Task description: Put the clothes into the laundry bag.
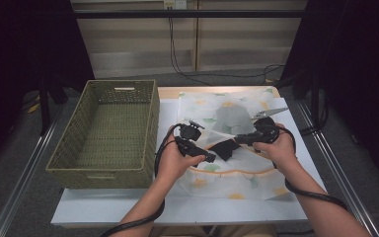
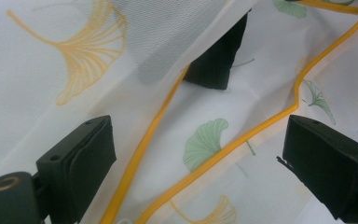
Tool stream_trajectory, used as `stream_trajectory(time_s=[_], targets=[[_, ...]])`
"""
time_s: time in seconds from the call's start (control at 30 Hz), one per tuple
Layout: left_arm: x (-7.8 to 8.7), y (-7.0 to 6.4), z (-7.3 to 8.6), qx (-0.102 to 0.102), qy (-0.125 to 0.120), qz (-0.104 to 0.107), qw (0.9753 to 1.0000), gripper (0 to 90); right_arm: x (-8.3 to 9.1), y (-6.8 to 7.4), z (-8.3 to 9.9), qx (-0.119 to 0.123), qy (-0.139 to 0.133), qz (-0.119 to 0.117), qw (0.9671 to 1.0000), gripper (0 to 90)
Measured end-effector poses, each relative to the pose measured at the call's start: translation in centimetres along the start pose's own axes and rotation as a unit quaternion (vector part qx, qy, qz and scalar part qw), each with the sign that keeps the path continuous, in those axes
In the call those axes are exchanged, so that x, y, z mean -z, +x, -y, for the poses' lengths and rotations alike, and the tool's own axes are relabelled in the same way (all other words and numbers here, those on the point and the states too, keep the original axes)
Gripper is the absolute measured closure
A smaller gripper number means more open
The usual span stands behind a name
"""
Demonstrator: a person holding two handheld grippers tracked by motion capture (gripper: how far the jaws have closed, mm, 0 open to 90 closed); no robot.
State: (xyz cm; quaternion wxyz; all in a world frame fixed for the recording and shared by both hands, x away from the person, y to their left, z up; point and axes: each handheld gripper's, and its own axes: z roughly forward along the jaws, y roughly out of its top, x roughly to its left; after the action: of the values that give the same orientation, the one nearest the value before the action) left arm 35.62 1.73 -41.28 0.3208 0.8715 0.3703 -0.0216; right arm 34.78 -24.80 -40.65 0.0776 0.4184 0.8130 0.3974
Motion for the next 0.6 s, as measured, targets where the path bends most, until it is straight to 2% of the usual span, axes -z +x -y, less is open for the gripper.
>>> stream_trajectory(time_s=[0.13,0.17,0.27,0.3,0.33,0.37,0.47,0.53,0.57,0.6], targets=[[0.4,0.2,0.3,0.01,-0.009,-0.004,0.9999,8.7,0.0,0.1,0.3,0.0,0.001,-0.002,1.0,87.4],[0.6,0.4,0.4,0.004,-0.004,-0.005,1.0,8.7,0.0,0.1,0.4,0.002,0.001,-0.004,1.0,87.4],[0.7,0.6,0.7,0.018,-0.012,-0.013,0.9997,8.5,-0.1,0.2,0.6,0.003,0.002,-0.005,1.0,87.3],[0.8,0.8,0.8,0.01,-0.004,-0.012,0.9999,8.5,-0.1,0.2,0.7,0.006,0.003,-0.005,1.0,87.3],[0.7,0.8,0.9,0.018,-0.01,-0.013,0.9997,8.5,-0.1,0.2,0.8,0.006,0.003,-0.003,1.0,87.2],[0.8,0.9,0.9,0.014,-0.005,-0.017,0.9998,8.4,-0.1,0.3,0.8,0.006,0.001,-0.006,1.0,87.2],[0.6,1.0,1.1,0.024,-0.01,-0.018,0.9995,8.1,0.0,0.4,0.9,0.008,0.003,-0.006,0.9999,87.1],[0.6,1.1,1.2,0.019,-0.004,-0.02,0.9996,7.9,0.0,0.5,0.9,0.008,0.003,-0.006,0.9999,86.8],[0.6,1.1,1.2,0.025,-0.009,-0.024,0.9994,7.8,0.0,0.5,0.9,0.011,0.002,-0.005,0.9999,86.8],[0.6,1.2,1.2,0.021,-0.007,-0.024,0.9995,7.5,0.1,0.5,0.9,0.017,0.005,-0.004,0.9998,86.8]])
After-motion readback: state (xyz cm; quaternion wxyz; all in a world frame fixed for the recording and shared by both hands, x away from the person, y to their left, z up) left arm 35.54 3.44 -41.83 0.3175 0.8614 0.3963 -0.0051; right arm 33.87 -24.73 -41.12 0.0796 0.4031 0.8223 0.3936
